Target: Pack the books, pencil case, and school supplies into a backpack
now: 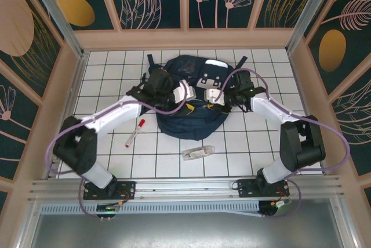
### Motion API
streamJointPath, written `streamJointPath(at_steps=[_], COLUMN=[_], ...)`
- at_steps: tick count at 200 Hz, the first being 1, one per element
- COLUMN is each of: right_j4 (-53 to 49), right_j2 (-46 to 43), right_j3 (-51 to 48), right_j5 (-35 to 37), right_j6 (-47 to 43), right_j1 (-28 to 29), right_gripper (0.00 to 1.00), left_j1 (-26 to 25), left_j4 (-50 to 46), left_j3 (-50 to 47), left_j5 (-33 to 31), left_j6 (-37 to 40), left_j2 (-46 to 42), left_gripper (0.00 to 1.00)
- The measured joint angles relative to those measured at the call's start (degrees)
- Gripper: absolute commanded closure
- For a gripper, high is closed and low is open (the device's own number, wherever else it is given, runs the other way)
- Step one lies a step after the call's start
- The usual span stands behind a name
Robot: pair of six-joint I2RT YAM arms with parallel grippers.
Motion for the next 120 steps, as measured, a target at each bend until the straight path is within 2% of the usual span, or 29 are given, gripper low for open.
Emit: streamJointPath(at_steps=[15, 33, 87, 120], right_j4=[0.02, 0.04, 0.04, 0.48], right_j2=[0.0, 0.0, -0.02, -0.7], right_j3=[0.0, 0.0, 0.0, -0.55], right_j5=[-0.39, -0.85, -0.83, -0.61], right_j6=[0.55, 1.27, 1.62, 1.92], right_j1=[0.0, 0.11, 0.79, 0.96], right_gripper=[0.99, 1.0, 0.99, 1.0], left_j1=[-2.36, -5.2, -5.68, -5.68], left_j4=[4.83, 8.41, 10.36, 10.27], left_j3=[-5.57, -8.41, -8.46, -6.43], left_j5=[0.55, 0.28, -6.4, -9.01], left_j6=[-4.79, -8.31, -9.57, -9.57], left_j2=[-5.46, -7.34, -2.23, 0.87], left_gripper=[0.56, 0.57, 0.65, 0.65])
